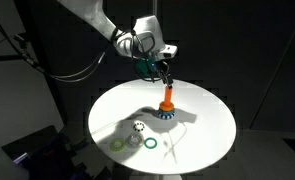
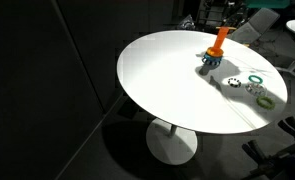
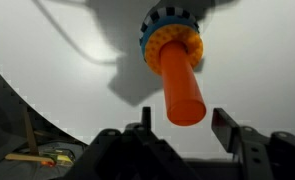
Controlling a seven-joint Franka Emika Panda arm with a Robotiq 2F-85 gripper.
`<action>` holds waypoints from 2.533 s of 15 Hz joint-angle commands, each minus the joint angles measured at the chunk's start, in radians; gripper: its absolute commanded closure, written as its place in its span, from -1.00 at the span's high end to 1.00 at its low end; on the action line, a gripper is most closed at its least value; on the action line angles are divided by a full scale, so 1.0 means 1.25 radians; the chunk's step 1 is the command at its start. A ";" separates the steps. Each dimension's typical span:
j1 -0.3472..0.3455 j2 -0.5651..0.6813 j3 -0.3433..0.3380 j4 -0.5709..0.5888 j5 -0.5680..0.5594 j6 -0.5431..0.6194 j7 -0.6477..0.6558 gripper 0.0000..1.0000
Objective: Remove the orange circular object from the wooden object
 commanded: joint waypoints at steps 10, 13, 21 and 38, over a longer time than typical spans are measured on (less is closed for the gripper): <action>-0.024 -0.043 0.026 -0.083 -0.004 0.002 0.005 1.00; -0.020 -0.024 0.022 -0.095 -0.006 0.039 0.018 1.00; -0.009 0.054 0.016 -0.086 0.016 0.125 0.049 1.00; 0.039 0.197 -0.008 0.036 0.036 0.140 0.101 1.00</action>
